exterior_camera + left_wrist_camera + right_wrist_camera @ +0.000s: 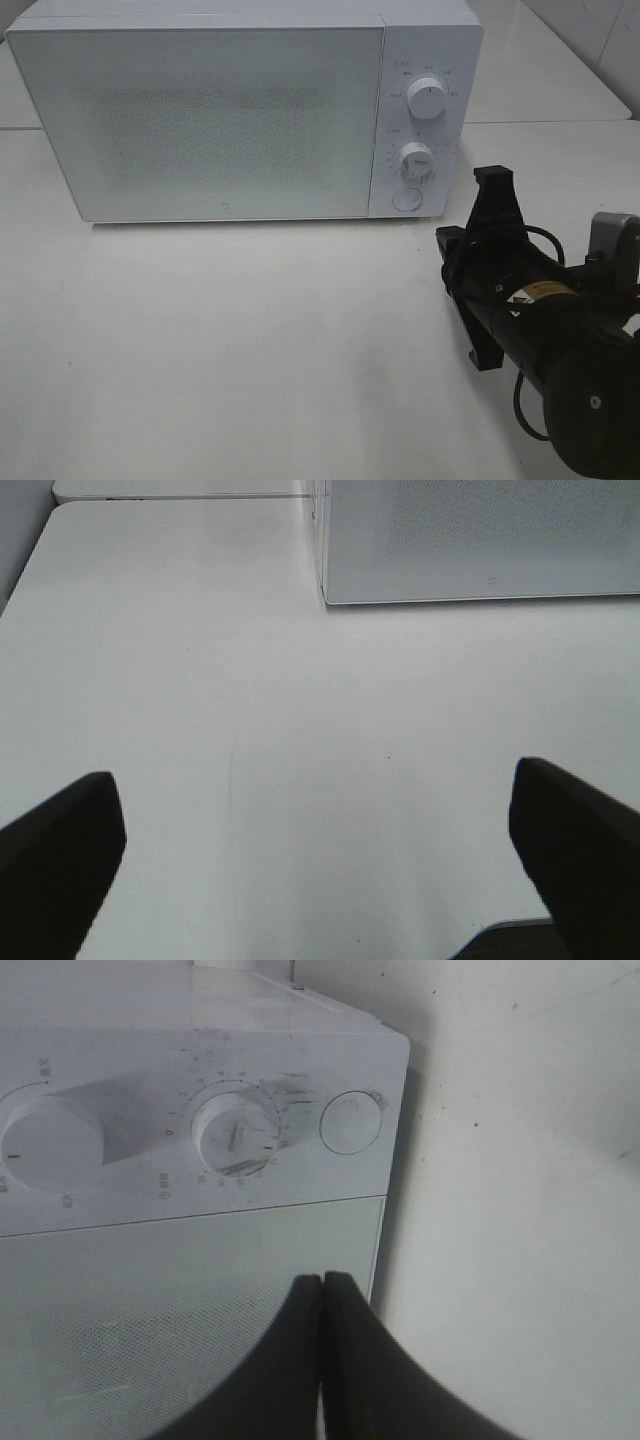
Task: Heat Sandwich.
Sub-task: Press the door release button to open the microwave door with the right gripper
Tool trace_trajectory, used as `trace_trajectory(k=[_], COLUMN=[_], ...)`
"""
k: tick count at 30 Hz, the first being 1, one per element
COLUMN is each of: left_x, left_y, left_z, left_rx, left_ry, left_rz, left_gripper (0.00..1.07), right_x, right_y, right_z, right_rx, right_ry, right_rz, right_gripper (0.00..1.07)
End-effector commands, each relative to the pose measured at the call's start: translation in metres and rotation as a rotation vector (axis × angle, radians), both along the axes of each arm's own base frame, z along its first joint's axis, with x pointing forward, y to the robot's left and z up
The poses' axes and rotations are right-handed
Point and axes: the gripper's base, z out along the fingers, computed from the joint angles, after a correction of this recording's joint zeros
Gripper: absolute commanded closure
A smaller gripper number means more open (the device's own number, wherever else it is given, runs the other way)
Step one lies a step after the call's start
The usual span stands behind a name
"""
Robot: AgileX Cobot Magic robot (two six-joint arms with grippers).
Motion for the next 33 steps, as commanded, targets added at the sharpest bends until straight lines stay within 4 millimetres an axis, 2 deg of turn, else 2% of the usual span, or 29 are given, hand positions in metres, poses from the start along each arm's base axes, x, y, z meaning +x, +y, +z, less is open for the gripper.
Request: trace_trajectory(k=[1,11,17,33], left_x=[0.000,0.000,0.000,0.000], left_y=[0.000,0.000,0.000,0.000], left_z=[0.001,0.001,0.001,0.001], left_rx=[-0.004,-0.004,-0.004,-0.004], left_ry=[-0.017,-0.017,-0.017,-0.017], left_rz=[-0.002,-0.002,-0.002,-0.002], left_gripper=[0.07,0.07,0.07,0.07], right_x=[0.006,0.035,0.063,0.114], right_y=[0.003,0.014,0.019,0.013], right_z=[-0.002,-0.017,-0.024,-0.038], right_rx=[-0.015,0.002,0.034,0.049], right_ry=[0.000,0.037,0.085,0.123], right_rz=[0.005,0.015,0.005,-0.039], right_gripper=[1.07,1.07,1.07,1.07])
